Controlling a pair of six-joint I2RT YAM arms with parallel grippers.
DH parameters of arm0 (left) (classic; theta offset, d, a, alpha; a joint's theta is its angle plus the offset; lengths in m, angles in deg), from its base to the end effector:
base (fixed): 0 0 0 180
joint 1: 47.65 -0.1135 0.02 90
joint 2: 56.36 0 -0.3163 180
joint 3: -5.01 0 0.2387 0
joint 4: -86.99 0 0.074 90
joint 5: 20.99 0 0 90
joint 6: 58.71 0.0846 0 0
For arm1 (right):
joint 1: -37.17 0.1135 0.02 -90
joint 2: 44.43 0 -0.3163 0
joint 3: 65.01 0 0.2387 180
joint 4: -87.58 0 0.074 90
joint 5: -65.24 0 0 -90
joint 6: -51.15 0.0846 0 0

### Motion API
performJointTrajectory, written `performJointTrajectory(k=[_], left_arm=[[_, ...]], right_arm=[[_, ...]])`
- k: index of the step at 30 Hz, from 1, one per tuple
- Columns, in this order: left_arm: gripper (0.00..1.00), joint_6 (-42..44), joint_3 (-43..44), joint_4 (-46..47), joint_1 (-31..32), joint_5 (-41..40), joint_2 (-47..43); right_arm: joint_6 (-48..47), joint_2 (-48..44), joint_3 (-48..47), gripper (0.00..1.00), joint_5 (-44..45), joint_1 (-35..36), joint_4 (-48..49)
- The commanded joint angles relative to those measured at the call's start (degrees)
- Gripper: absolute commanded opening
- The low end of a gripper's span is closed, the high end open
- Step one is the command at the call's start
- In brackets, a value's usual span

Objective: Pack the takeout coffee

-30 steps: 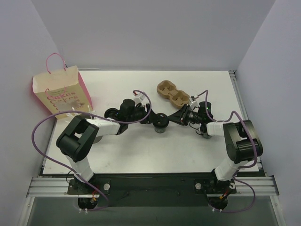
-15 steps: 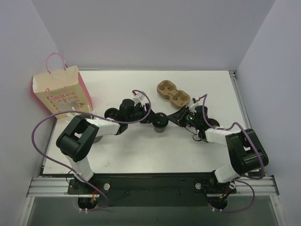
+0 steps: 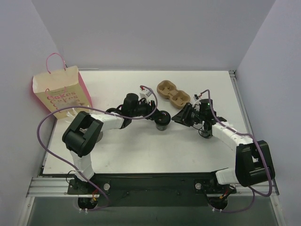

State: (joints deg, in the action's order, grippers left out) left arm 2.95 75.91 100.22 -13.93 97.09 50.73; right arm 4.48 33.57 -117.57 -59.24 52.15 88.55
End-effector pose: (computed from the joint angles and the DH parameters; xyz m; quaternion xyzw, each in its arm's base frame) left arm 0.3459 -0.2787 0.2169 0.1718 0.8016 -0.4495 0.3548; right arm 0.2780 0.1240 0.2608 0.0412 0.8179 0.4695 0.3300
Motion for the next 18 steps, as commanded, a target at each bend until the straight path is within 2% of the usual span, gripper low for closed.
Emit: performJointTrajectory(k=[1,9,13,18], left_arm=[[0.56,11.7,-3.5,-22.7,0.4,-3.1,8.0],[0.57,13.0,-1.8,-22.3,0.2,0.2,9.8],[0.56,13.4,-0.7,-22.9,0.1,1.2,11.3],[0.56,13.0,-0.6,-22.2,0.1,1.9,12.3]], right_arm=[[-5.4,-1.6,-3.1,0.31,-5.3,-4.3,-3.9],[-8.1,7.6,-9.7,0.3,-18.4,-8.5,-1.0],[-8.4,12.1,-12.3,0.29,-22.2,-8.7,0.4],[-8.8,16.0,-13.2,0.29,-22.7,-8.7,1.6]])
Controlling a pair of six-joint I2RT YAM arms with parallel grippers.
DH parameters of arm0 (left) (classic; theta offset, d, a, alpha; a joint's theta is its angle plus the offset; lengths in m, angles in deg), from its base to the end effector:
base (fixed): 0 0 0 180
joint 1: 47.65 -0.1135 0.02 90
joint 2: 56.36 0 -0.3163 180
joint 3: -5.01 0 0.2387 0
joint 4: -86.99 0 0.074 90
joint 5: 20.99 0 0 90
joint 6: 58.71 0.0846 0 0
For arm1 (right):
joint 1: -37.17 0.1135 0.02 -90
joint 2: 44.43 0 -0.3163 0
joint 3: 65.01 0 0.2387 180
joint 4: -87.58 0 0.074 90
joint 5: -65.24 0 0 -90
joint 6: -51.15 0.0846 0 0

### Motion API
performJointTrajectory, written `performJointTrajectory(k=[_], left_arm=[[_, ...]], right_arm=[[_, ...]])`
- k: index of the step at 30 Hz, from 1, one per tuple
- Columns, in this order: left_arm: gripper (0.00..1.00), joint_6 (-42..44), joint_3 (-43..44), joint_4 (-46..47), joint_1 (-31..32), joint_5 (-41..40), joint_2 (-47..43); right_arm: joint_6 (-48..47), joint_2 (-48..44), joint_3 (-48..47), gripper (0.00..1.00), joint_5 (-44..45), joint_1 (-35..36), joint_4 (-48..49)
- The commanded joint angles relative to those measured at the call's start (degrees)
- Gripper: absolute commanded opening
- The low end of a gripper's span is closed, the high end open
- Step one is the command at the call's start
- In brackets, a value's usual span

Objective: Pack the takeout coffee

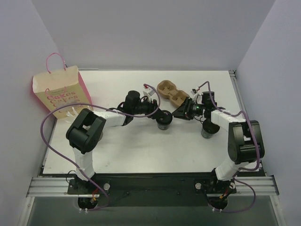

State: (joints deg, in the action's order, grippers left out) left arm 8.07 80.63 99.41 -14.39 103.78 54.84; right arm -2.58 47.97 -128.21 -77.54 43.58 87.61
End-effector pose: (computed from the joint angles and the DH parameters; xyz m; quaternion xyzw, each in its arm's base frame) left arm 0.3586 -0.2929 0.2131 0.2336 0.7791 -0.4684 0.3450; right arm 0.3412 0.1061 0.2521 -0.0184 0.8044 0.5221 0.2829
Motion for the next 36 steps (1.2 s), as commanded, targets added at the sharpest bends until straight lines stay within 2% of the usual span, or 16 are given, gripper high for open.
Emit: performJointTrajectory(k=[1,11,14,29,36], left_arm=[[0.56,7.8,-5.3,-21.1,0.6,-4.6,8.2],[0.56,6.9,-5.8,-19.9,0.6,-4.4,8.9],[0.56,6.6,-6.6,-19.7,0.6,-5.5,8.8],[0.56,2.8,-12.9,-13.9,0.8,-10.1,8.9],[0.55,-0.7,-16.7,-10.4,0.9,-13.4,7.5]], right_arm=[[-1.6,2.1,-2.8,0.29,-4.7,-0.1,2.6],[-1.0,5.5,-2.1,0.25,-4.8,0.5,4.4],[-1.7,6.0,-1.1,0.23,-2.6,0.7,1.9],[3.1,8.1,12.5,0.16,8.5,0.8,7.6],[2.7,6.9,9.0,0.17,8.0,0.8,6.3]])
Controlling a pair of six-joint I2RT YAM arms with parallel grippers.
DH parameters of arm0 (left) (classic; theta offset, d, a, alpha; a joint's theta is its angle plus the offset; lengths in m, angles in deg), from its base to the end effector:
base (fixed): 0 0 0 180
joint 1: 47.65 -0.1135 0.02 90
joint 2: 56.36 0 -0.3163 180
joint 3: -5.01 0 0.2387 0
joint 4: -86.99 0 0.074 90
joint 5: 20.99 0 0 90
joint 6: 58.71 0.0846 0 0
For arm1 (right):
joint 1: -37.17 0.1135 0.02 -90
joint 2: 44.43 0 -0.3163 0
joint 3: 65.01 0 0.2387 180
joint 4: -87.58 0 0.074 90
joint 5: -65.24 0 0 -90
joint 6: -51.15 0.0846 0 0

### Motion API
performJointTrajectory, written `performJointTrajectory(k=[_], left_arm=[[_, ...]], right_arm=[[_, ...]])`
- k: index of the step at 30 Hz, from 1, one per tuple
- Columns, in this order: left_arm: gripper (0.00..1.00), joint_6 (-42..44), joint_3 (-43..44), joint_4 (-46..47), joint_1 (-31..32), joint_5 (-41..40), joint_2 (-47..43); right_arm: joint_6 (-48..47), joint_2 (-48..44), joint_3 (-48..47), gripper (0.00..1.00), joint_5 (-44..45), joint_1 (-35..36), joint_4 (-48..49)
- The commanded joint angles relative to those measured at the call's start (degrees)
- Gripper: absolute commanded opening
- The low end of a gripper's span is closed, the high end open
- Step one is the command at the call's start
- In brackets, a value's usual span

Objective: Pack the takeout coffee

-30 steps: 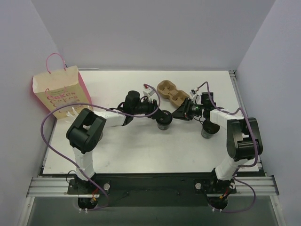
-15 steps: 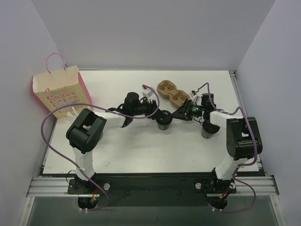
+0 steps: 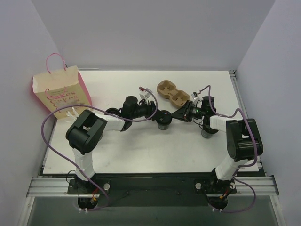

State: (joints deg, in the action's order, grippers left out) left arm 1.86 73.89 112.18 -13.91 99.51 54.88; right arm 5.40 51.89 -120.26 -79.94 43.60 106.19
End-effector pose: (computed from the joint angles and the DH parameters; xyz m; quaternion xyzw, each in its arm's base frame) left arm 0.3515 -0.2864 0.2041 0.1852 0.7700 -0.4803 0.3770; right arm 0.3378 0.1080 0.2243 -0.0048 0.7804 0.5588 0.2805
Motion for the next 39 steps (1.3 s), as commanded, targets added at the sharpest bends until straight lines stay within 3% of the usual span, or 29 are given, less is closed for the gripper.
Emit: performJointTrajectory(k=[1,7,14,26,39], left_arm=[[0.55,5.0,-11.3,-22.5,0.5,-9.5,7.1],[0.55,1.0,-13.4,-18.7,0.5,-10.4,7.1],[0.55,-1.6,-14.5,-16.3,0.6,-10.8,7.7],[0.53,-1.9,-13.6,-17.0,0.7,-11.1,8.1],[0.52,-1.8,-12.5,-18.7,0.9,-11.3,8.9]], right_arm=[[-5.3,1.3,0.3,0.17,10.2,0.8,-12.9],[-3.6,-4.4,-5.4,0.25,6.9,0.5,-15.8],[-2.5,-8.8,-3.7,0.35,5.6,0.3,-15.9],[-1.7,-13.0,1.7,0.3,6.7,2.5,-15.3],[-0.2,-10.3,1.2,0.3,8.9,8.0,-12.2]])
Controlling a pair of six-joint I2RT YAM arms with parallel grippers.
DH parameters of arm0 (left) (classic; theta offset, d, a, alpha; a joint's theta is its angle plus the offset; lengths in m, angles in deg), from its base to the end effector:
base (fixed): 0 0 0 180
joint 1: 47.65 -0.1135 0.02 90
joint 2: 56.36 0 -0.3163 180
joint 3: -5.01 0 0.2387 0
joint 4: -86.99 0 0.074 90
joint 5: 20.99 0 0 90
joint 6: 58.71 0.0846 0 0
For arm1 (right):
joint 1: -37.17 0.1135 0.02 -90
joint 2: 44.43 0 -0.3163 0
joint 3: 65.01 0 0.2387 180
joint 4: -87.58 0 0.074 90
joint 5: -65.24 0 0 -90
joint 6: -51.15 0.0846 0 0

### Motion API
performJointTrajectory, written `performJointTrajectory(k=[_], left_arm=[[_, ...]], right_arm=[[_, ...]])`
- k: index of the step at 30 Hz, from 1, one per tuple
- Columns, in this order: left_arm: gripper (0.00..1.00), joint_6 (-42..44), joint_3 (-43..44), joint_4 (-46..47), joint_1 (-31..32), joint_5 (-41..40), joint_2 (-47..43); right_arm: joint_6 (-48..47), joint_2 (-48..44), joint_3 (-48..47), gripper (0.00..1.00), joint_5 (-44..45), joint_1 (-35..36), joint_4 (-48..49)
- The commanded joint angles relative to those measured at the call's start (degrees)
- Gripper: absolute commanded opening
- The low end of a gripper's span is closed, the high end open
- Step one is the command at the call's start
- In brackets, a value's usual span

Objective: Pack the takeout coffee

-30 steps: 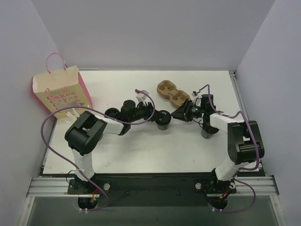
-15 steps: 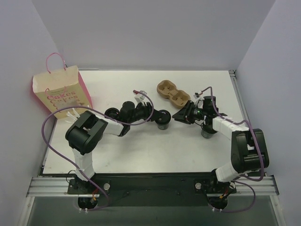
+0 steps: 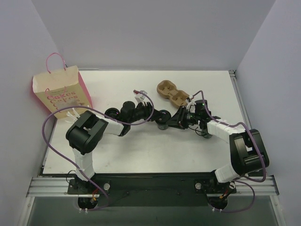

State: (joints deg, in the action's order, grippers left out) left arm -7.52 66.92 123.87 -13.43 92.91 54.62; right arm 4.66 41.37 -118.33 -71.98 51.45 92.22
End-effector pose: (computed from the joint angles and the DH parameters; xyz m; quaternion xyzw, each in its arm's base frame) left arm 0.3425 -0.2744 0.1965 0.0994 0.7659 -0.4951 0.3979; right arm 0.2894 0.1377 0.2394 -0.0021 0.8115 0.5289 0.2484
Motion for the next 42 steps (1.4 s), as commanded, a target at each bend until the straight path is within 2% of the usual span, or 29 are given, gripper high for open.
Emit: performJointTrajectory(k=[1,8,15,23,29,34,42], left_arm=[[0.52,7.6,-5.5,-30.5,0.4,-4.7,9.2],[0.52,8.0,-4.7,-31.7,0.4,-4.9,9.8],[0.52,8.1,-4.2,-32.6,0.4,-5.3,10.8],[0.52,8.1,-3.7,-32.6,0.4,-5.4,11.9],[0.52,10.5,-2.4,-34.2,0.3,-5.0,12.2],[0.52,12.5,-0.8,-36.7,0.3,-5.2,11.9],[0.52,14.5,0.3,-36.9,0.2,-3.0,12.1]], right_arm=[[0.1,0.4,-1.0,0.29,1.5,0.0,1.5],[-1.3,3.3,-1.1,0.26,5.1,0.0,0.0],[-1.0,4.6,3.8,0.2,10.0,-0.7,-0.8],[1.7,3.6,7.7,0.21,11.2,0.0,3.1],[-1.0,-4.6,0.7,0.29,7.7,-0.9,-3.8],[-2.2,-7.0,-3.2,0.33,3.9,-5.0,-5.4],[-4.7,-1.2,-9.7,0.33,0.7,-8.9,-5.6]])
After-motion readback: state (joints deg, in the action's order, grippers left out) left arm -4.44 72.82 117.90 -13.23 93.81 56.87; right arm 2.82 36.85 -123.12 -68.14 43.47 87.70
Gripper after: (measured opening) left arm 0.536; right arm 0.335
